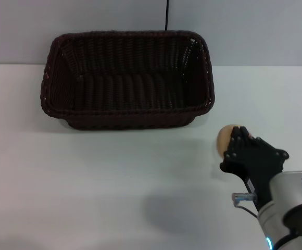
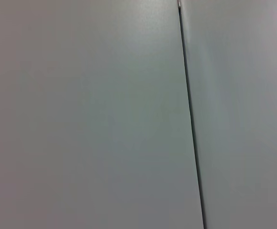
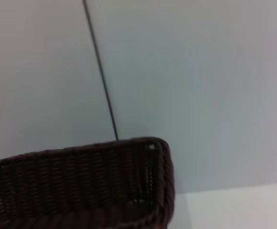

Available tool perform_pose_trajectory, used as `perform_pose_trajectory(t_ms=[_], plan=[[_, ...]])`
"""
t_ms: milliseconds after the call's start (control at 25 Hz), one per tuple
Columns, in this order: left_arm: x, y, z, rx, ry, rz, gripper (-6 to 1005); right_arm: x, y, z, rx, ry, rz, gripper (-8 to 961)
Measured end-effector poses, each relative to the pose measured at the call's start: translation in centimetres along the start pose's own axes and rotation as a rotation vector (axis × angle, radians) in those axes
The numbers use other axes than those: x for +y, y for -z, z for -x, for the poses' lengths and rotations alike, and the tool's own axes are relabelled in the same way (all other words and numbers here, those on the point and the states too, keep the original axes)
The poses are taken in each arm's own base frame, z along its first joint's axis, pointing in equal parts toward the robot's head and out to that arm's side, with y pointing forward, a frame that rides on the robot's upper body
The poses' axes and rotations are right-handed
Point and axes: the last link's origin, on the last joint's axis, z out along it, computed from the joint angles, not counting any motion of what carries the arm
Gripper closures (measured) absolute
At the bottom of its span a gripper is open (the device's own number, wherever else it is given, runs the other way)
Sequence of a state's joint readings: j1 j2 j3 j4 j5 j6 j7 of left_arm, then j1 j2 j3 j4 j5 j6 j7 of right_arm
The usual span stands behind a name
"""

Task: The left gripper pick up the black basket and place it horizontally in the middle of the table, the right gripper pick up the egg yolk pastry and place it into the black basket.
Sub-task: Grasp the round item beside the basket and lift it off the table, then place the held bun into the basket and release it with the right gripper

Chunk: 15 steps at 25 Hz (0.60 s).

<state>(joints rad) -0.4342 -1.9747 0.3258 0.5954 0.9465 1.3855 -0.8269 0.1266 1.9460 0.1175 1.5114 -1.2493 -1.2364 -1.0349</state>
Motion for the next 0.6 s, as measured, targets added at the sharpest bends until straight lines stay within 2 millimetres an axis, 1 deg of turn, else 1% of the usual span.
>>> perform_pose_trajectory(t_ms=[40,200,440,600], plan=[[0.0,0.0,0.0,0.000,0.000,0.000,241,0.2,0.0,0.2,-0.007,0.022,-0.002,920],[0.0,0.0,0.0,0.001,0.000,0.000,241,-0.1,0.0,1.0,-0.040,0.090,-0.034,919],[-0.1,0.1,0.0,0.000,0.000,-0.006,241,-0.5,0.0,1.7,-0.079,0.181,-0.070,918],[-0.1,0.2,0.0,-0.002,0.001,-0.009,241,-0.7,0.0,1.9,-0.090,0.211,-0.089,918]])
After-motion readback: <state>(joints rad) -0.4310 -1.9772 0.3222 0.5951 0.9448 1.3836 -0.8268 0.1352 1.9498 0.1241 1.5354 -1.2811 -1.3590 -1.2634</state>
